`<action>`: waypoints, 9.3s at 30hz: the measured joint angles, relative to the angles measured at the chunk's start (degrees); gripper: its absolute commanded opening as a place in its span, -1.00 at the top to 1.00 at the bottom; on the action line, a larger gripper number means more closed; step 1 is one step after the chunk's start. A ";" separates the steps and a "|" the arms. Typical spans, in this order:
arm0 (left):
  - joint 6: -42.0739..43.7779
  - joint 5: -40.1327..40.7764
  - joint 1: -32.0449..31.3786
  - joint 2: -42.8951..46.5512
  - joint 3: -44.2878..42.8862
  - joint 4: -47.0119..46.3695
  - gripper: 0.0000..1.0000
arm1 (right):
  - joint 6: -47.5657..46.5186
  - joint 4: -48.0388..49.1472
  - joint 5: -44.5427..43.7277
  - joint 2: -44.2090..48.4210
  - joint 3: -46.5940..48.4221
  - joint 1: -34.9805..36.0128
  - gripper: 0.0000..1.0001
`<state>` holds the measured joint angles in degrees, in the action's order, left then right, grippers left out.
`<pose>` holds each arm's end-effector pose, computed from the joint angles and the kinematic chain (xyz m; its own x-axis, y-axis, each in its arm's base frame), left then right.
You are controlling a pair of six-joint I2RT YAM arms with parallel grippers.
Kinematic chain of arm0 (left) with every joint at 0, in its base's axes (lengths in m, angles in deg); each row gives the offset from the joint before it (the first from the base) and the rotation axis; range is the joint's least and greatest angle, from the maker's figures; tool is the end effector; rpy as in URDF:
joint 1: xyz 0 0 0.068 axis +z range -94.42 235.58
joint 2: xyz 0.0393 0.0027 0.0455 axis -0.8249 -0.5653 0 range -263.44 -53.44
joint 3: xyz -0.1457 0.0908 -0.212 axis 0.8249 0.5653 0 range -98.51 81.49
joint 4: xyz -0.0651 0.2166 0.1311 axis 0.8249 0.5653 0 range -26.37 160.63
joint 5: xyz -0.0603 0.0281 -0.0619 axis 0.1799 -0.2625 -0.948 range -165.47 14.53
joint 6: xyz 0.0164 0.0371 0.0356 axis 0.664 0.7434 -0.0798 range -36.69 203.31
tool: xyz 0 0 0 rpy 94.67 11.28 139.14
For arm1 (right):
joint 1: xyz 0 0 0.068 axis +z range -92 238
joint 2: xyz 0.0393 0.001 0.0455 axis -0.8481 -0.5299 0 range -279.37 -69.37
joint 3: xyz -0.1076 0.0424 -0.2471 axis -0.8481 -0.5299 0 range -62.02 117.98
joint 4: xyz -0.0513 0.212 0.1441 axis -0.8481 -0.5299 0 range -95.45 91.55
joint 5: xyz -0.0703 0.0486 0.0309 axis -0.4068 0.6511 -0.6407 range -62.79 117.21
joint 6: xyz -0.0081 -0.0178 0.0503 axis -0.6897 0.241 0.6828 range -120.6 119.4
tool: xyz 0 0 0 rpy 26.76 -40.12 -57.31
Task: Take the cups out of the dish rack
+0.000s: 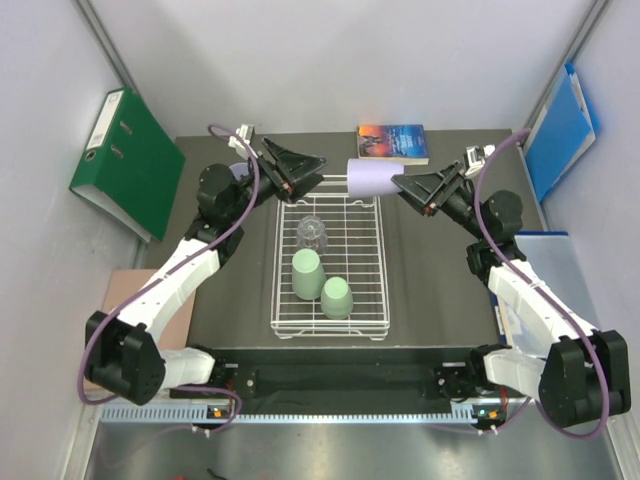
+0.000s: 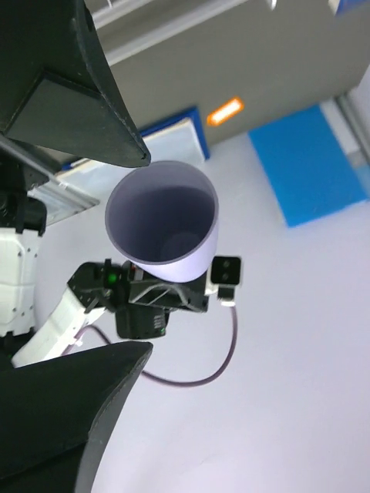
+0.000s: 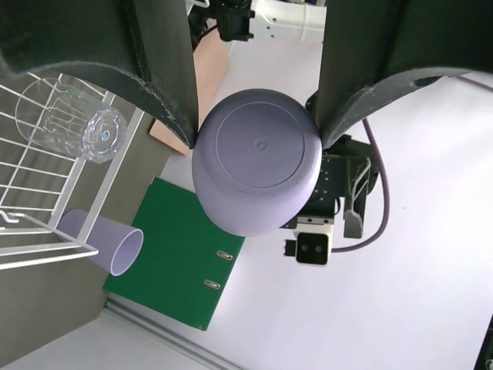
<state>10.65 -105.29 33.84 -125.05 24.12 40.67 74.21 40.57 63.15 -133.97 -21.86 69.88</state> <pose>0.2653 -0.1248 0.3777 -0.7006 -0.6123 -0.3664 0.3662 0.1323 -0.9211 0.2443 0.0728 0.3311 -0.6327 0.6654 -0.3963 -0.4272 0.1269 0.8952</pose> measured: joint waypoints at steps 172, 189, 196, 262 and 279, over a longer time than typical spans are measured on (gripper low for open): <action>2.67 76.39 -25.62 16.85 -15.82 95.08 -0.98 | -49.83 -66.40 -55.78 -24.96 36.13 53.31 -1.00; 1.03 75.73 -25.62 18.64 -14.62 95.54 -0.98 | -51.63 -64.98 -54.21 -30.73 38.40 53.33 1.00; 2.03 76.08 -25.62 18.49 -14.51 95.30 -0.98 | -52.00 -68.57 -55.41 -30.12 41.75 53.33 1.00; -5.16 -2.56 -9.94 -1.90 2.86 -15.21 1.00 | -1.75 2.56 0.35 0.02 2.27 6.49 0.05; 32.15 34.86 -10.60 -5.92 -41.53 55.49 1.00 | -37.75 -68.37 -45.83 0.66 33.75 7.54 -0.99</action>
<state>42.80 -70.43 23.24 -130.97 -17.40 96.17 36.46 -27.80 17.32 -133.31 11.89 77.42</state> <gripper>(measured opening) 0.143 0.993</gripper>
